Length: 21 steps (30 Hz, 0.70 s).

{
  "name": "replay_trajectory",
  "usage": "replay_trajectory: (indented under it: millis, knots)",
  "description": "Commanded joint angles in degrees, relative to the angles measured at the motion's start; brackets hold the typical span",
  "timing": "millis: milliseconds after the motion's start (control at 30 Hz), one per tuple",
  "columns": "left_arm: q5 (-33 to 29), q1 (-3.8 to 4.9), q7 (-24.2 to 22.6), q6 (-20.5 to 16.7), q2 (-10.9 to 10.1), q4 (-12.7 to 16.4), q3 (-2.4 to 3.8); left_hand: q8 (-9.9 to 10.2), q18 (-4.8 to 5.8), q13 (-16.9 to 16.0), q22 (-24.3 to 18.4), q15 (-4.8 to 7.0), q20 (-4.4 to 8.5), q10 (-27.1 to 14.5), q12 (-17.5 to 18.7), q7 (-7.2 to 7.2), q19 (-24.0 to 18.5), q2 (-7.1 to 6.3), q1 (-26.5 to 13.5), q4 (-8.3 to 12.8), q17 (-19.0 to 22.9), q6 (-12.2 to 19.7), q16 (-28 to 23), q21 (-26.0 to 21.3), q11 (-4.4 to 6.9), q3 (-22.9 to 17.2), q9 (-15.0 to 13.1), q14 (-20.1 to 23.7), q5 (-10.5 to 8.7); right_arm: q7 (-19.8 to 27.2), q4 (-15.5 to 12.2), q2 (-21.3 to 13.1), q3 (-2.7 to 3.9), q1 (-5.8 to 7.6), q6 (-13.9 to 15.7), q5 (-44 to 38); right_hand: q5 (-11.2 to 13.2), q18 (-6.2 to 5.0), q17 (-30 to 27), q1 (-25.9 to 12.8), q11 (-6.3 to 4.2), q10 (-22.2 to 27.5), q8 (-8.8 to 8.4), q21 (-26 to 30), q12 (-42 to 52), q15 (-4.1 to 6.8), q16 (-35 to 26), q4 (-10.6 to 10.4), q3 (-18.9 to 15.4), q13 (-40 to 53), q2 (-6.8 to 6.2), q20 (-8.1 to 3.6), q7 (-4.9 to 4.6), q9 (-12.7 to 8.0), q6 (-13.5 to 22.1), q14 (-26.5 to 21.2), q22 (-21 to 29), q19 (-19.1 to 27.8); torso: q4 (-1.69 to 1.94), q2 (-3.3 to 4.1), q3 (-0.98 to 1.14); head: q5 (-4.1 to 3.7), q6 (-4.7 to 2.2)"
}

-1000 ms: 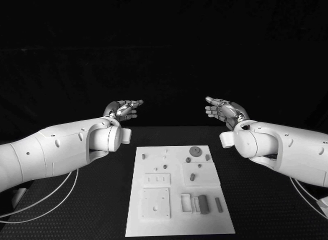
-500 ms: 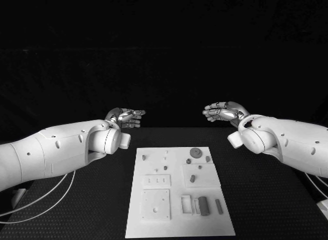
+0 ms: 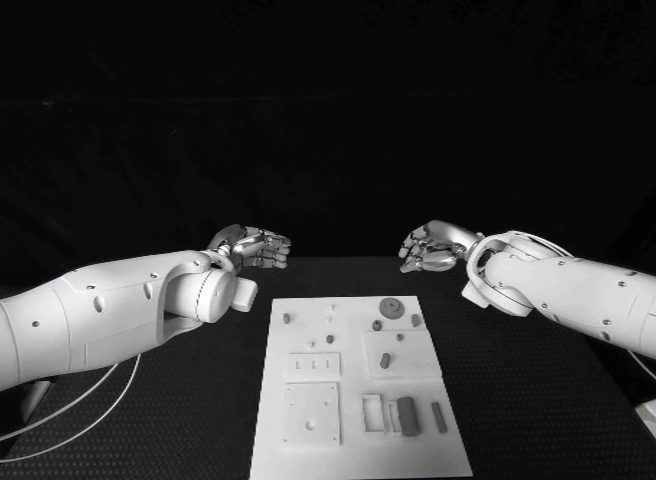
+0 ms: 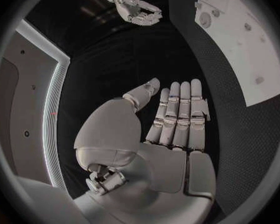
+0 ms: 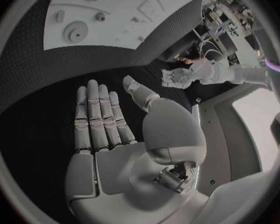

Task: Assemble the parts on the task board

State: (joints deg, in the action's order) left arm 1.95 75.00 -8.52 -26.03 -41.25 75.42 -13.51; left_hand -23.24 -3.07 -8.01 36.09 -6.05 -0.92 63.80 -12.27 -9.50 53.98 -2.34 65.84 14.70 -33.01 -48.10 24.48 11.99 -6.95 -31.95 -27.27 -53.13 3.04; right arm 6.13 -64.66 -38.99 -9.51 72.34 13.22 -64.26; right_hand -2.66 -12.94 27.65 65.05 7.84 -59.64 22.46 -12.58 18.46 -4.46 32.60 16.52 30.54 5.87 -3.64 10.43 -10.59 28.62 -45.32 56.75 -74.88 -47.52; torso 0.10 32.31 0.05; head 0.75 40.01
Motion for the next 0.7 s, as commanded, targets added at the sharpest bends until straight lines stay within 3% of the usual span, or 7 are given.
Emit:
replay_trajectory:
  millis: [33,267,433,567,700]
  knots:
    - [0.31,0.07,-2.25,2.54,-0.93,1.71,0.06,0.35,0.51,0.11,0.09,-0.15,0.2,0.3,0.41,-0.21,-0.02,-0.4,-0.68,0.19,-0.09,-0.26,-0.45,-0.19,-0.3,-0.18,0.22,-0.09,0.22,-0.8,-0.63,0.24,0.01,-0.27,-2.83,-18.62,-0.21,-2.06,3.75,1.65,-2.21,-6.58,-0.5,-2.72,0.36,3.73,3.43,0.25,0.97,-0.15,-1.84,-2.24,1.18,-1.07,-4.15,8.23,-0.37,-9.19,0.69,1.32,0.23,-0.4,-0.19]
    - [-0.36,0.22,-2.49,2.76,-3.5,5.97,0.36,0.86,0.78,0.26,0.09,-0.31,0.23,0.08,1.13,-0.42,-0.33,-0.94,-1.5,0.35,-0.25,-0.02,-1.12,-0.49,-0.52,-0.13,0.61,0.25,0.13,-1.43,-1.89,0.35,0.01,-1.17,-2.27,-28.53,-0.21,-2.06,7.63,3.19,-3.87,-10.46,-1.05,-5.81,1.0,5.93,8.21,0.23,-0.05,1.39,-3.36,-4.5,1.59,-1.29,-5.57,13.11,-1.53,-14.84,1.71,3.08,0.5,-1.24,-0.6]
    - [-0.36,0.78,-2.57,2.92,-4.62,7.85,0.45,1.03,0.83,0.3,0.11,-0.38,0.22,0.03,1.38,-0.49,-0.41,-1.17,-1.79,0.36,-0.33,0.08,-1.34,-0.58,-0.59,-0.08,0.74,0.32,0.12,-1.21,-1.54,0.9,0.01,-1.92,-2.52,-31.91,-0.21,-2.06,9.92,2.93,-4.75,-12.46,-1.48,-7.72,1.66,6.69,11.04,0.2,-0.66,3.0,-3.79,-5.38,1.9,-1.39,-6.2,13.71,-1.57,-16.41,2.34,4.15,0.62,-1.77,-0.94]
    - [-0.36,1.3,-2.51,3.02,-5.11,8.92,0.5,1.16,0.86,0.34,0.13,-0.43,0.19,-0.03,1.58,-0.55,-0.48,-1.33,-2.02,0.34,-0.39,0.18,-1.52,-0.65,-0.65,-0.06,0.83,0.4,0.11,-1.21,-1.39,1.12,0.01,-2.46,-2.57,-32.96,-0.23,-2.06,12.0,2.22,-5.42,-14.04,-2.08,-9.94,2.97,7.41,14.06,0.14,-1.14,5.27,-4.49,-6.11,2.15,-1.7,-6.44,14.43,-1.67,-17.71,2.77,4.94,0.67,-2.25,-0.85]
    - [-0.36,1.72,-2.5,3.26,-5.38,9.53,0.55,1.32,0.89,0.38,0.13,-0.5,0.14,-0.14,1.84,-0.63,-0.62,-1.42,-2.24,0.29,-0.44,0.31,-1.78,-0.78,-0.74,-0.08,0.94,0.56,0.11,-0.89,-1.75,1.04,0.01,-2.64,-2.55,-32.69,-0.04,-2.06,16.43,1.32,-6.32,-14.62,-2.86,-15.45,7.29,8.69,21.28,0.01,-1.71,12.25,-4.93,-7.47,2.73,-1.99,-6.99,14.17,-1.75,-18.91,3.21,5.78,0.73,-2.51,-0.65]
